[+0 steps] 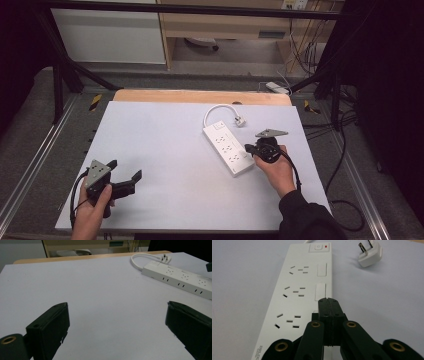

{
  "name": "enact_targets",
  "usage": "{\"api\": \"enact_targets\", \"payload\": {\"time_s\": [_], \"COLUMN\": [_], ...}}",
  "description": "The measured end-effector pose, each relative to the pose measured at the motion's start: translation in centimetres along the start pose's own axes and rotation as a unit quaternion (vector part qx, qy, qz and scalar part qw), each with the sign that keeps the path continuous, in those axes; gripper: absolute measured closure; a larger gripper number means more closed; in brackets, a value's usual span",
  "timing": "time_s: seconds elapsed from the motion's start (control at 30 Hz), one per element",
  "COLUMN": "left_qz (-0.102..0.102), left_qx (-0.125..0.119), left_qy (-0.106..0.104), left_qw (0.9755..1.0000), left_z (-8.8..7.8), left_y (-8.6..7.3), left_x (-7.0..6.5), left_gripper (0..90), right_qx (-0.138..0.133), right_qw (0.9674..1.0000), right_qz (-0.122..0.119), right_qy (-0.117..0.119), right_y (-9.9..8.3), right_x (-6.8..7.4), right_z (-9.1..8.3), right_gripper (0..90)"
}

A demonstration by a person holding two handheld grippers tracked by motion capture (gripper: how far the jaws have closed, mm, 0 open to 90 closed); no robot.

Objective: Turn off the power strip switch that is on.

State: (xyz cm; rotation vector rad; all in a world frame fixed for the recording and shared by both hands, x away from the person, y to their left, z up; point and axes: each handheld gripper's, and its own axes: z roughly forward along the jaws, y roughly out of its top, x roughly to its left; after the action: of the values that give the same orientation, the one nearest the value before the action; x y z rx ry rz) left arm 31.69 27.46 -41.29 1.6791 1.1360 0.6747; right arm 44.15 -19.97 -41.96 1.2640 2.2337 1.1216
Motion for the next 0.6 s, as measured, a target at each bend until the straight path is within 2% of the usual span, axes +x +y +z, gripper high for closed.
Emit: {"api": "enact_targets", "payload": {"time_s": [0.6], "left_qz": [0.002], "left_qx": [0.003], "left_qy": [0.000], "left_qw": [1.0000], "left_z": [0.02], "left_y": [-0.02], "left_x": [-0.07], "left_gripper": [5.6], "right_qx": [0.009], "right_qw": [0.9999], "right_qz": [-0.004], "right_qy": [0.006], "right_y": [-0.66], "right_x": [0.43], "right_z": [0.12], "right_gripper": [90.0]}}
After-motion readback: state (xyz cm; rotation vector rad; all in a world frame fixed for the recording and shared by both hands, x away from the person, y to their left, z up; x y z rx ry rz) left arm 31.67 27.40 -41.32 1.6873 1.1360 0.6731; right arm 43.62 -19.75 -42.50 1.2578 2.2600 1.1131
